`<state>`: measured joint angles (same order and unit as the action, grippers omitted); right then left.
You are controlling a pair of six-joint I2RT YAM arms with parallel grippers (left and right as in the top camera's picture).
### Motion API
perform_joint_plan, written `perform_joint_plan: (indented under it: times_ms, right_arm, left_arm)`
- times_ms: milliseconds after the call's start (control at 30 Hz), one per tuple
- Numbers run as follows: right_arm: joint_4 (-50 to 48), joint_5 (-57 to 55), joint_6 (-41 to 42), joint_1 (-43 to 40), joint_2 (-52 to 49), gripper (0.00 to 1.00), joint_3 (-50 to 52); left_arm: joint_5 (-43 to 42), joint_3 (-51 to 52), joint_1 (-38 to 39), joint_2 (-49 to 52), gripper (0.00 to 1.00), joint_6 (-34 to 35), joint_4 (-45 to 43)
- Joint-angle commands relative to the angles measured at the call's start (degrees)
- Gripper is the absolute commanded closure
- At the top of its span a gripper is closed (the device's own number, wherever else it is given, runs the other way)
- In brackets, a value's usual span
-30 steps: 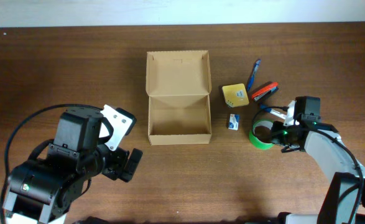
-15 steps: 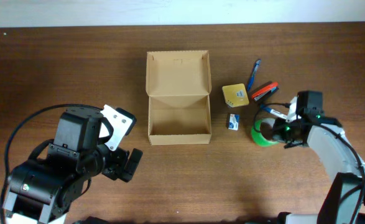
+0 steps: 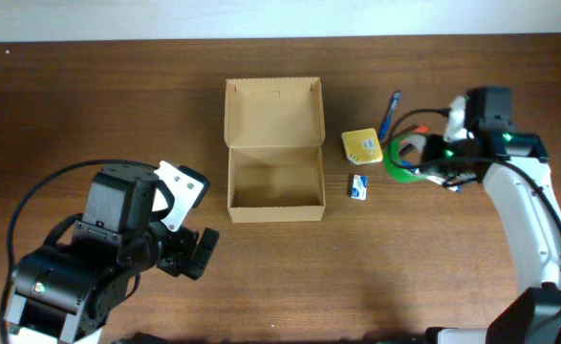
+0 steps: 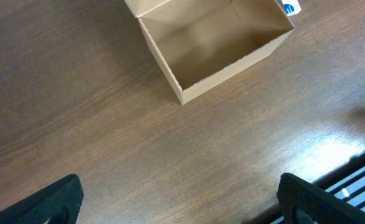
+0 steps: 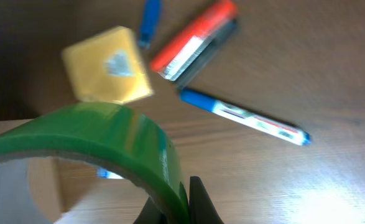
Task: Pack container
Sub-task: 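Lift the green tape and carry it left into the cardboard box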
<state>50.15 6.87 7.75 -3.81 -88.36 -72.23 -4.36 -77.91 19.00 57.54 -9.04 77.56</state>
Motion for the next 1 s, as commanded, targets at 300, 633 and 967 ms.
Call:
perform_joint_plan:
  times_ms: [300,633,967]
  right_arm:
    - [0.6,1.0,2.0,17.6,-0.1,0.96,-7.7]
    - [-5.2,-4.2,2.2,31.0,-0.6,0.96,-7.7]
    - [-7.2,-5.2,4.2,37.1,-8.7,0.96,-7.7]
  left_arm:
    - [-0.8,-1.0,0.1,0.0,0.0,-0.9,-0.2]
    - [-0.8,-1.0,0.1,0.0,0.0,-0.9,-0.2]
    - [-0.8,-1.0,0.1,0.0,0.0,-0.9,-0.2]
